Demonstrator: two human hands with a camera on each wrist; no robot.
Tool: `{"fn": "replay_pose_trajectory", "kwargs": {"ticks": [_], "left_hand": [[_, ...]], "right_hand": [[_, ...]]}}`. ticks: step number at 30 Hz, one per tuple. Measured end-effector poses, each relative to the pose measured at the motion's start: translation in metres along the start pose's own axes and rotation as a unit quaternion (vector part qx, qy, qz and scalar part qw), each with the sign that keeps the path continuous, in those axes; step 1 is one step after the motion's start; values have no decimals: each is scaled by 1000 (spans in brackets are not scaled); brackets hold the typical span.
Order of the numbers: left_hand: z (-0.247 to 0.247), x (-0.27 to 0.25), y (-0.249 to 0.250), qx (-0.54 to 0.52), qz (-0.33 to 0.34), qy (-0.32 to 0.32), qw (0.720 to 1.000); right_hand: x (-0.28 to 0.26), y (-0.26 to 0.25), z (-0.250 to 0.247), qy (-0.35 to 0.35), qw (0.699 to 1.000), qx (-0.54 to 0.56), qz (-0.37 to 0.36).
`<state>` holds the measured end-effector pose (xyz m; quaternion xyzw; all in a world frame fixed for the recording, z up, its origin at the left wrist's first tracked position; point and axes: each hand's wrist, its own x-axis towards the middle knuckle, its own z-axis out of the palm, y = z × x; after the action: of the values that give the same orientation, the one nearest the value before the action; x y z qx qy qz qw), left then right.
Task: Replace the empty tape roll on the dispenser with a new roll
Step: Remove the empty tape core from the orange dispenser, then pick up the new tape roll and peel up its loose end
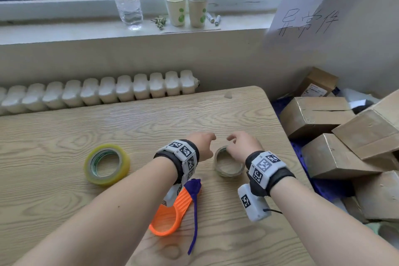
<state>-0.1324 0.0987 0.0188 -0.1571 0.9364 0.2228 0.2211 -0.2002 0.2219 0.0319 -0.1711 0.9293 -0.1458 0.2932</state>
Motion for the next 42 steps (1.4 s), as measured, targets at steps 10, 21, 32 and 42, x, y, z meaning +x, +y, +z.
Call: {"fn": "replay_pose_trajectory", "kwargs": {"ticks": [10,21,32,42], "left_hand": [[-28,-61,-105,-45,-67,79,994],[9,-114,-214,-72,-153,110,979],[29,-122,-223,128,-131,3,983],[-14,-144,-213,-86,-104,47,990]], "right_hand": [[-22,-108,51,-27,992,-7,-120],[-45,-169,116,-68,987,-31,-140],[-60,-164,133,-69,991,-34,-110],[-83,-177,110,-49,994,12,-101]]}}
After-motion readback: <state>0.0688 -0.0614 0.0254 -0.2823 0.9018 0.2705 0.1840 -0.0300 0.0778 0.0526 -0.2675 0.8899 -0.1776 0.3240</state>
